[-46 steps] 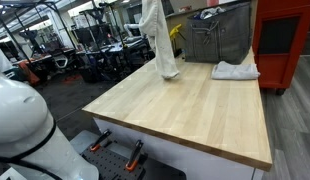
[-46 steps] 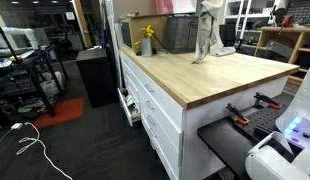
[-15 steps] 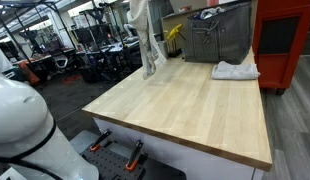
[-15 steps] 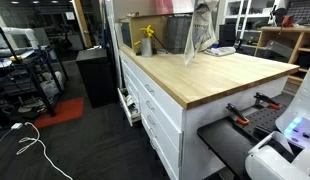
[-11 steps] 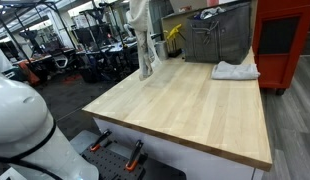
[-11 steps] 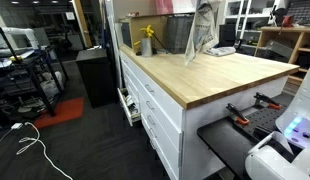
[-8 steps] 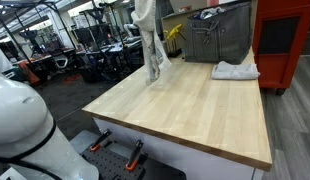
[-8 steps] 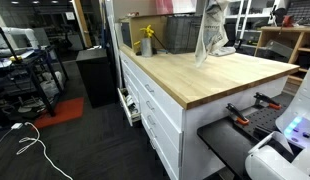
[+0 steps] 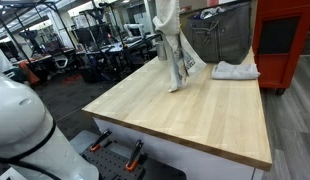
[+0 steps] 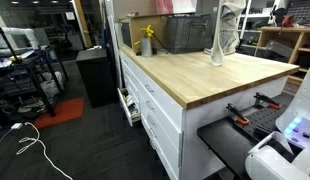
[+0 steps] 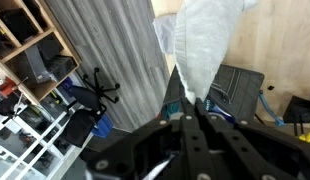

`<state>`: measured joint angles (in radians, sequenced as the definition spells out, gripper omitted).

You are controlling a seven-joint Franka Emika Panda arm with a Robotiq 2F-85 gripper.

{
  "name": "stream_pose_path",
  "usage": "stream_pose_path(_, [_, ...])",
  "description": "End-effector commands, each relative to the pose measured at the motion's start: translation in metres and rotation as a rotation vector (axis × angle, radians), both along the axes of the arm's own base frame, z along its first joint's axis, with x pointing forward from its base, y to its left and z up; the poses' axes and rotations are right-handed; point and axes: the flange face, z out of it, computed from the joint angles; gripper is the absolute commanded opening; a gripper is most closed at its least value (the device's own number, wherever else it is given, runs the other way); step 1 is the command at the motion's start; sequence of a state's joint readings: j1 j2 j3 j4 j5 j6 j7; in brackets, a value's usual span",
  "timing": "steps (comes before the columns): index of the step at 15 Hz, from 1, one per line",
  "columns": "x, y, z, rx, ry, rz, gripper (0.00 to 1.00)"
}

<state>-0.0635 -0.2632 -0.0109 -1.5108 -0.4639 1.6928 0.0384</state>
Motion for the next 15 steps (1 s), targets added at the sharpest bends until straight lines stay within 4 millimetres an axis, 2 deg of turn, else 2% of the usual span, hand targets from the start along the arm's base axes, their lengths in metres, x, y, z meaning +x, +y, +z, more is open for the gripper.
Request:
stream_pose_path(1, [-0.001, 0.010, -0.010, -0.019, 0.032, 0.051, 0.01])
stream_pose_path(3, [0.009, 0.032, -0.016, 0.003, 0.037, 0.099, 0.01])
stream_pose_path(5, [0.023, 0.061, -0.029, 0.026, 0.050, 0.150, 0.01])
stream_pose_path(8, [0.049, 0.111, -0.056, 0.035, 0.079, 0.247, 0.01])
stream_pose_path(10, [0.061, 0.131, -0.069, 0.030, 0.102, 0.294, 0.01])
stream_pose_path(12, [0.069, 0.138, -0.075, 0.029, 0.116, 0.314, 0.01])
stream_pose_path(15, [0.069, 0.127, -0.077, 0.047, 0.118, 0.303, 0.01])
